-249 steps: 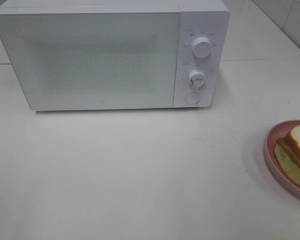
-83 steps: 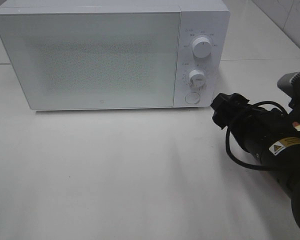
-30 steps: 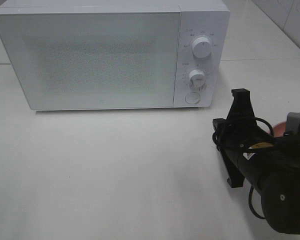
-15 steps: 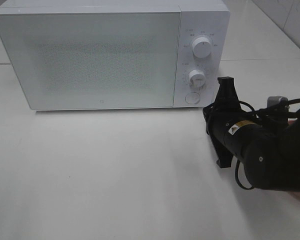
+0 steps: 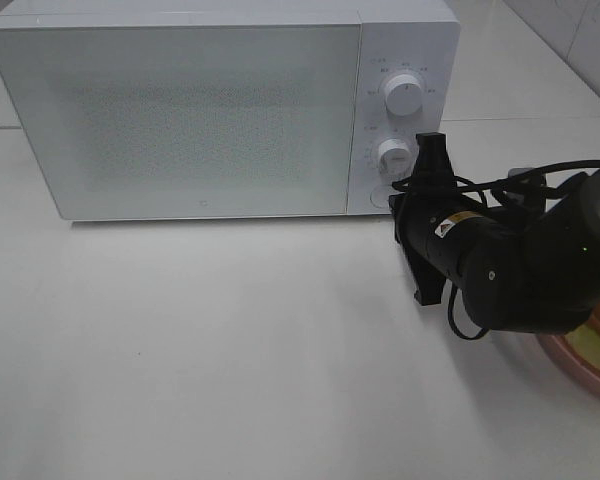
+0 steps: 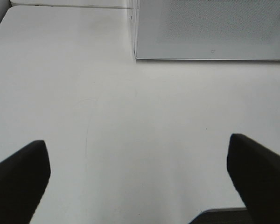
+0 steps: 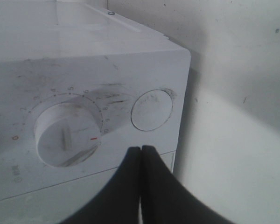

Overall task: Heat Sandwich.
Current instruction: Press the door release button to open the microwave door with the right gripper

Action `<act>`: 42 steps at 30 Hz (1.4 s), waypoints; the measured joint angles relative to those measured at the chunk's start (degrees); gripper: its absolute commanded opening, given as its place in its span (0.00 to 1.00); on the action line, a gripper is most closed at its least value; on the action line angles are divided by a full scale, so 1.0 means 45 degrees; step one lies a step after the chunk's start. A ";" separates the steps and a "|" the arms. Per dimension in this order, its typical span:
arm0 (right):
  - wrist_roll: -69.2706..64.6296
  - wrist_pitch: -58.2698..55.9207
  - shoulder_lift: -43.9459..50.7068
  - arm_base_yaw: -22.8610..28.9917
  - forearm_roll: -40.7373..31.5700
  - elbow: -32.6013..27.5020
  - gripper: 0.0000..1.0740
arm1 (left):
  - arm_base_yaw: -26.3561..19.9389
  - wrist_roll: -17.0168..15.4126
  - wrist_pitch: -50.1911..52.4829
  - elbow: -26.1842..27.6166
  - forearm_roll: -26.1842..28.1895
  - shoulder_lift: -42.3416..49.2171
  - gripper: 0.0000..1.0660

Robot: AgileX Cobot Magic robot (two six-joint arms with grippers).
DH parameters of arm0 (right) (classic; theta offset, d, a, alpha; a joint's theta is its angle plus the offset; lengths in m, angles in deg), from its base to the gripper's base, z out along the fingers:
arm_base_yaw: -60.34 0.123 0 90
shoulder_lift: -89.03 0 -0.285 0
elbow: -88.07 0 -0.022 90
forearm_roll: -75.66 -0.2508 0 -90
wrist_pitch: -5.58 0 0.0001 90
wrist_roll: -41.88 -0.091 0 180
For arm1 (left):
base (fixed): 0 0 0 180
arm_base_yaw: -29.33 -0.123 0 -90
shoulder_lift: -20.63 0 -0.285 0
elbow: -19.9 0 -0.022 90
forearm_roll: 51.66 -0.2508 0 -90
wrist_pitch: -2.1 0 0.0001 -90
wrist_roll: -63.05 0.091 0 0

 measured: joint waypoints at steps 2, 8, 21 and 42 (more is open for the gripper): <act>-0.0025 0.0000 -0.0127 0.0000 0.0000 0.0140 0.01 | 0.0000 0.0000 0.0000 0.0000 0.0000 0.0000 0.92; -0.0038 -0.0076 -0.0751 0.0000 0.0025 0.0853 0.01 | 0.0000 0.0000 0.0000 0.0000 0.0000 0.0000 0.92; -0.0089 -0.0178 -0.1770 -0.0357 -0.0013 0.1833 0.01 | 0.0000 0.0000 0.0000 0.0000 0.0000 0.0000 0.92; -0.0267 -0.0051 -0.2559 -0.0586 -0.0280 0.2750 0.01 | 0.0000 0.0000 0.0000 0.0000 0.0000 0.0000 0.92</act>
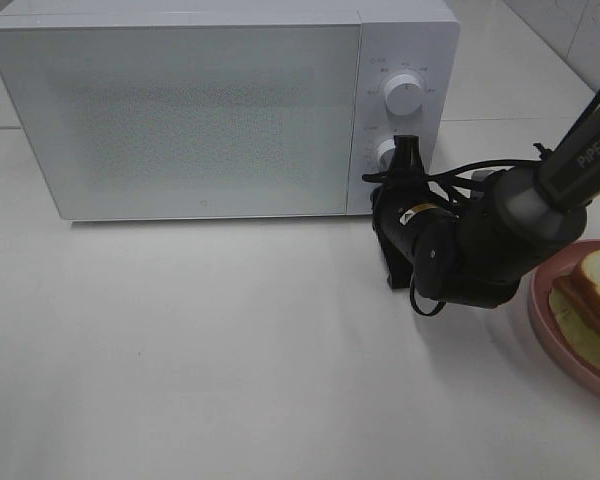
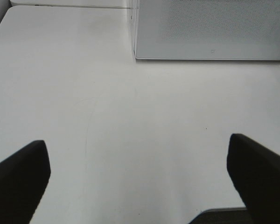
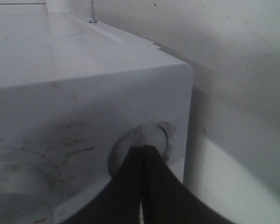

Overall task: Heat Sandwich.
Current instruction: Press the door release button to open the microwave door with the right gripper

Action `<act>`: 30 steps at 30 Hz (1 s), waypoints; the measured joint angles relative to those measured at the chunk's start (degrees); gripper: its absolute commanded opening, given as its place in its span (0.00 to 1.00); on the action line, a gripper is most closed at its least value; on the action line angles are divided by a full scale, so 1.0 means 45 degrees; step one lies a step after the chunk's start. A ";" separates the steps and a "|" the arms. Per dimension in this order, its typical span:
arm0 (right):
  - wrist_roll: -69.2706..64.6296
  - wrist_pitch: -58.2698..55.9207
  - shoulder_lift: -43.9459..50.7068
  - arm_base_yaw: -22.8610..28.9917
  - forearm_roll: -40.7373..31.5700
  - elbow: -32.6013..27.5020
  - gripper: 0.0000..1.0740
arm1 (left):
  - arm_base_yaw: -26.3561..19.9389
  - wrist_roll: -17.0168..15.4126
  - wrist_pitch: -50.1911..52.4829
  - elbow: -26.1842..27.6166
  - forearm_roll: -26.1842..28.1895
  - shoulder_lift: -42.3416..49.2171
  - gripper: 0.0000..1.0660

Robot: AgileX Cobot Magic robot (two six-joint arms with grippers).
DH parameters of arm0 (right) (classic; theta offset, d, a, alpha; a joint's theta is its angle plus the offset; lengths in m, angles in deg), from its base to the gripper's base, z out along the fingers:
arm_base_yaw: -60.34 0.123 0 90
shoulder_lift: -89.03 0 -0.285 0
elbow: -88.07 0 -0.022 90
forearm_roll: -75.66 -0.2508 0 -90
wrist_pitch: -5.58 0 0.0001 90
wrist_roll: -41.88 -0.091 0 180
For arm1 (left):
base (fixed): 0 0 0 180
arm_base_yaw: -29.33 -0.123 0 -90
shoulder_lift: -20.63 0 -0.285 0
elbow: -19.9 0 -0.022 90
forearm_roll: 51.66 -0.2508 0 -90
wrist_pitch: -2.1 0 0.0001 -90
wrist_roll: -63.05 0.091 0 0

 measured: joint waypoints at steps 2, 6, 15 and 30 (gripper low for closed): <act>0.0000 0.0025 -0.0013 0.0013 -0.0064 0.0013 0.01 | 0.0000 0.0000 0.0000 0.0000 0.0000 0.0000 0.92; 0.0013 0.0089 -0.0076 0.0013 -0.0216 0.0178 0.01 | 0.0000 0.0000 0.0000 0.0000 0.0000 0.0000 0.92; 0.0369 -0.0420 -0.0140 -0.0267 -0.0407 0.0688 0.02 | 0.0000 0.0000 0.0000 0.0000 0.0000 0.0000 0.92; 0.1006 -0.1388 -0.0140 -0.0407 -0.0611 0.1019 0.01 | 0.0000 0.0000 0.0000 0.0000 0.0000 0.0000 0.92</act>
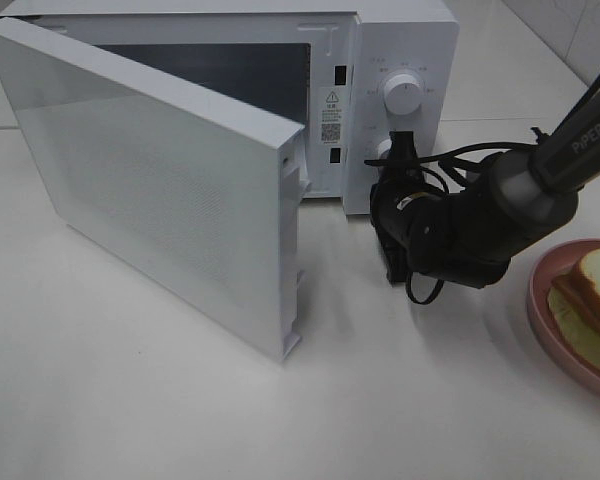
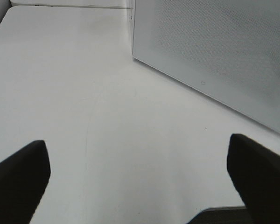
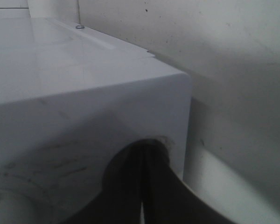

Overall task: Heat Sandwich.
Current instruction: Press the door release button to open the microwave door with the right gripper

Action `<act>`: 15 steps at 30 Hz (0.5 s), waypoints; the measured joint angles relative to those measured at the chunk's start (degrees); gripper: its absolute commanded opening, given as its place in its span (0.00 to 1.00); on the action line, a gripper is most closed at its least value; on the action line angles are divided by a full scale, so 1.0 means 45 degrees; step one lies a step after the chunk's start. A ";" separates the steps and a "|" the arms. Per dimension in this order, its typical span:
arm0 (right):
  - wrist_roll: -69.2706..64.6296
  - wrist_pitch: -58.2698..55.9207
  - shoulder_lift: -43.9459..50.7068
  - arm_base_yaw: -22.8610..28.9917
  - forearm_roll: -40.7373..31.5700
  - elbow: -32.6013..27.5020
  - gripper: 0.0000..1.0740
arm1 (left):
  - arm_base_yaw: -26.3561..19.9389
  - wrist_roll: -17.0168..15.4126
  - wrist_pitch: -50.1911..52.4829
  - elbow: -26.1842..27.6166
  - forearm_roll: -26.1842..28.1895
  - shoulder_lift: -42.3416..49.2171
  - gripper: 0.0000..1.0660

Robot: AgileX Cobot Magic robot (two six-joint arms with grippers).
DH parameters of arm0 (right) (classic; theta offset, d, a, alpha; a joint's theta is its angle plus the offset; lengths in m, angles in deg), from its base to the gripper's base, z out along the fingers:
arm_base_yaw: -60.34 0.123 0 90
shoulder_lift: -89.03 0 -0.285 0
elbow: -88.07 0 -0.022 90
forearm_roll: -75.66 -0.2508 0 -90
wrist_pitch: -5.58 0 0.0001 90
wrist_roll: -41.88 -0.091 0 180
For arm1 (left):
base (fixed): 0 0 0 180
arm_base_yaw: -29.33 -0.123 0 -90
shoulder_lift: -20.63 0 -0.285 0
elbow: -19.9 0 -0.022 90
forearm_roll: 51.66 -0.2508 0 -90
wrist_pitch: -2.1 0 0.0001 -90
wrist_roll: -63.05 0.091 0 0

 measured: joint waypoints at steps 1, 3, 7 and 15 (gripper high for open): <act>0.0000 0.0000 0.0000 0.0000 0.0000 0.0000 0.01 | 0.0000 0.0000 0.0000 0.0000 0.0000 0.0000 0.92; 0.0013 -0.0013 0.0000 0.0000 0.0000 0.0000 0.02 | 0.0000 0.0000 0.0000 0.0000 0.0000 0.0000 0.92; 0.0013 -0.0038 0.0000 0.0000 0.0000 0.0013 0.02 | 0.0000 0.0000 0.0000 0.0000 0.0000 0.0000 0.92; -0.0013 -0.0318 0.0064 0.0000 0.0000 0.0038 0.00 | 0.0000 0.0000 0.0000 0.0000 0.0000 0.0000 0.92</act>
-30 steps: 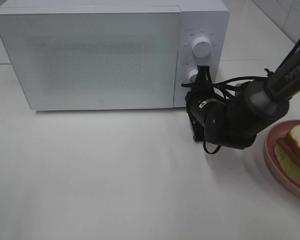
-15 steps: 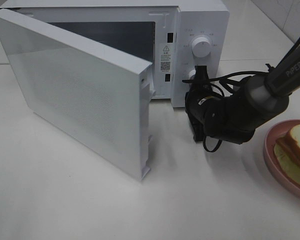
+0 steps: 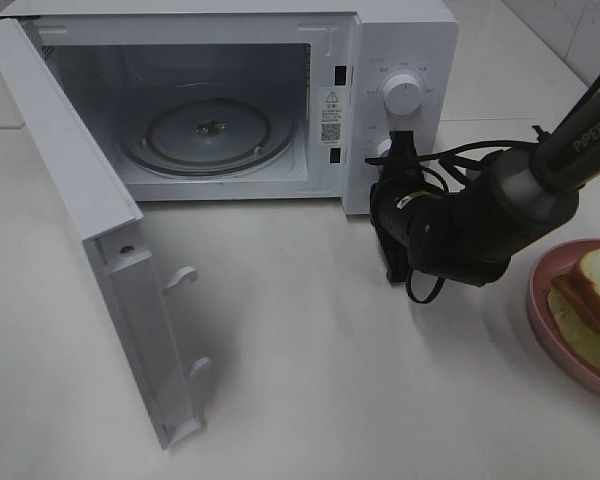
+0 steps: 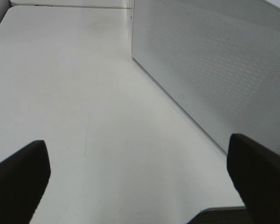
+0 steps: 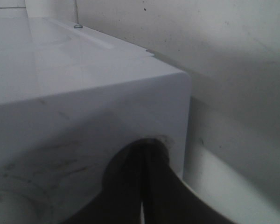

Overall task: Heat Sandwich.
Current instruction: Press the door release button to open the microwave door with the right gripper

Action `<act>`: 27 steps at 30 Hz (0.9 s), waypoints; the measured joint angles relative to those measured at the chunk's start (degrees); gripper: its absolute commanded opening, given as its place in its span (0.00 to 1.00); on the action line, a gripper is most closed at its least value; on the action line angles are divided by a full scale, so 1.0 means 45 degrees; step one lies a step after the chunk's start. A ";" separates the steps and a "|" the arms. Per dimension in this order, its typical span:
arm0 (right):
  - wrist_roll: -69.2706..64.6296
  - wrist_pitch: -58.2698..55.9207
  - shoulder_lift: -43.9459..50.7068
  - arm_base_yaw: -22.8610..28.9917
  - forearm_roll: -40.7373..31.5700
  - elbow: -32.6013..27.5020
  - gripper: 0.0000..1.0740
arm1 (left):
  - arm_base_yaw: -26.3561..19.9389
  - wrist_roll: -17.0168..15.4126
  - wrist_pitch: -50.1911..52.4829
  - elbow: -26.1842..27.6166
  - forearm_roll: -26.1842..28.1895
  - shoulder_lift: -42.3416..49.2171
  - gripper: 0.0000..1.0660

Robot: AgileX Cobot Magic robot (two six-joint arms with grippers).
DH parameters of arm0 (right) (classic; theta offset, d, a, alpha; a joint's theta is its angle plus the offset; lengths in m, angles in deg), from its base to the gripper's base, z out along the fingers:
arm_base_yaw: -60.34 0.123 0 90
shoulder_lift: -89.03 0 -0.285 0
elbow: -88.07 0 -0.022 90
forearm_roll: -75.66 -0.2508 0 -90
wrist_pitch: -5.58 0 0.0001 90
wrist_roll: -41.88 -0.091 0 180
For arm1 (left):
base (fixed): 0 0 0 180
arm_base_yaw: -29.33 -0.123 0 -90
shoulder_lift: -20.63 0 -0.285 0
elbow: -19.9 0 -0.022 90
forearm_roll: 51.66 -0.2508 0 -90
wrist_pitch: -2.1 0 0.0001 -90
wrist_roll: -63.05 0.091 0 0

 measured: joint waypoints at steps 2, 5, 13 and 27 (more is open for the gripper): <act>-0.0025 -0.0064 0.0089 0.0000 0.0000 -0.0025 0.00 | 0.0000 0.0000 0.0000 0.0000 0.0000 0.0000 0.92; -0.0102 -0.0089 0.0127 0.0000 0.0127 -0.0102 0.00 | 0.0000 0.0000 0.0000 0.0000 0.0000 0.0000 0.92; -0.0331 0.0522 0.0293 0.0127 0.0420 -0.0509 0.00 | 0.0000 0.0000 0.0000 0.0000 0.0000 0.0000 0.92; 0.0497 -0.0267 0.1426 0.0140 0.0891 -0.1324 0.00 | 0.0000 0.0000 0.0000 0.0000 0.0000 0.0000 0.92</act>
